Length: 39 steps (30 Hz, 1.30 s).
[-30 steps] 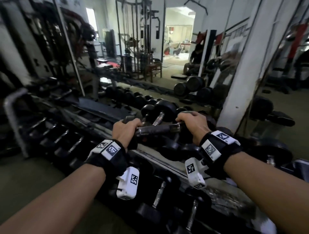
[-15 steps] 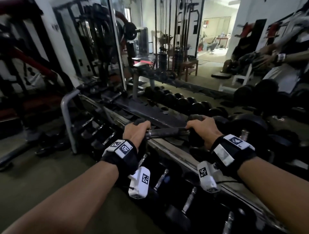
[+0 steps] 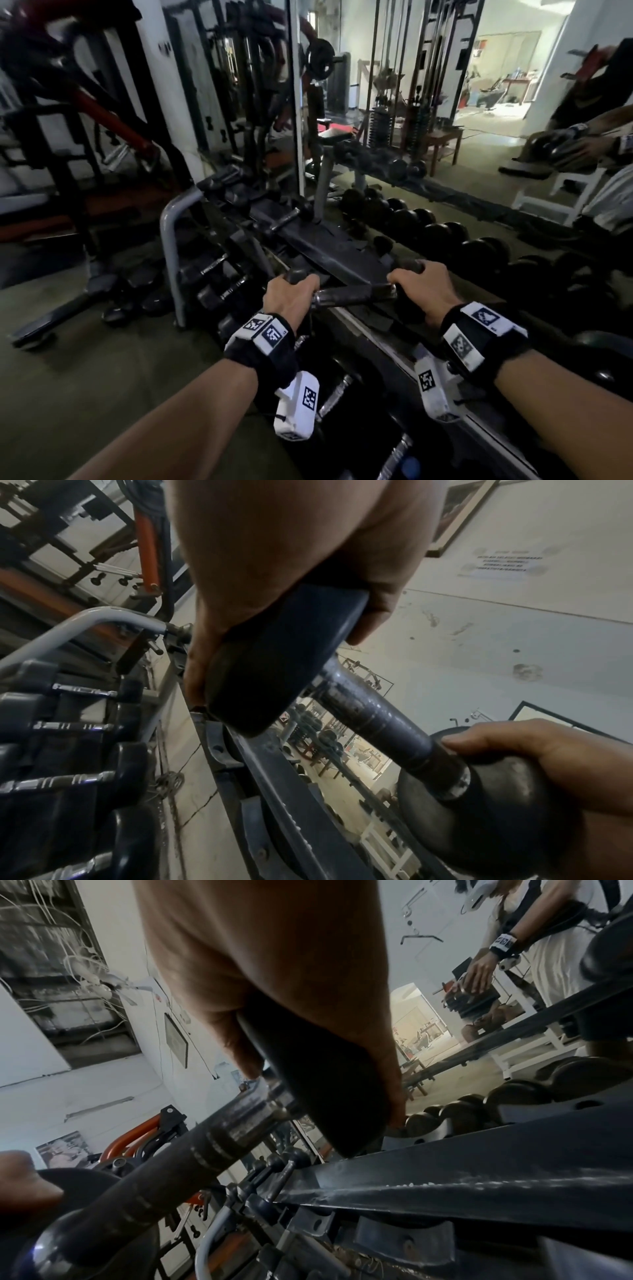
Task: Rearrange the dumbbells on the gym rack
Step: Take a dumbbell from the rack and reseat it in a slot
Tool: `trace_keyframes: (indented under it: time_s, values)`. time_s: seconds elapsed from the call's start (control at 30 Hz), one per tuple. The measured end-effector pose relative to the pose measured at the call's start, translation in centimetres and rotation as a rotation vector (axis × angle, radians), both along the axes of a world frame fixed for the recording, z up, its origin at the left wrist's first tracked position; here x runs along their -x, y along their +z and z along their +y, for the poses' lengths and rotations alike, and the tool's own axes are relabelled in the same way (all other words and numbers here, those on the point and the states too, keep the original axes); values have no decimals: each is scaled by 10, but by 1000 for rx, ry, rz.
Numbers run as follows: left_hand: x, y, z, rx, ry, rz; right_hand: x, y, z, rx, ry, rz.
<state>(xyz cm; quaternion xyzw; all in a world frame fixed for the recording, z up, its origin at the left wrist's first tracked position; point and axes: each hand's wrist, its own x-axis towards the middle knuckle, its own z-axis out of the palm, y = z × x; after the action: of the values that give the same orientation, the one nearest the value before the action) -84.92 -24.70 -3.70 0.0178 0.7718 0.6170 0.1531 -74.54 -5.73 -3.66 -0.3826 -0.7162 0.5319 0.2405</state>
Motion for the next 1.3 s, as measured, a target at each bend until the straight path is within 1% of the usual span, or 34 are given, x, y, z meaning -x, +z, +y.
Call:
trace_keyframes:
  time_s: [0.13,0.2,0.27,0.43,0.53,0.73,0.87,1.0,1.07,1.17,1.3]
  values:
    - [64,-1,23,82,40,-25,81,-17,28,9,41,-72]
    - [96,-7,35,116,54,-28,114,-28,40,14,46,-111]
    - [124,-15,45,149,55,-70,143,-37,49,7,53,-135]
    - [181,-34,70,207,61,-151,205,-50,72,-14,40,-239]
    - [216,-48,90,215,66,-175,240,-57,88,-33,28,-272]
    - [281,-75,131,218,54,-261,306,-57,128,-158,37,-408]
    - [303,-96,159,198,67,-347,345,-66,158,-262,85,-479]
    - [309,-112,178,174,131,-438,374,-83,182,-312,175,-538]
    - [308,-119,186,172,170,-471,382,-96,189,-315,217,-573]
    - [303,-126,193,209,220,-506,387,-108,195,-322,224,-569]
    - [296,-129,197,239,284,-496,387,-110,200,-342,267,-540]
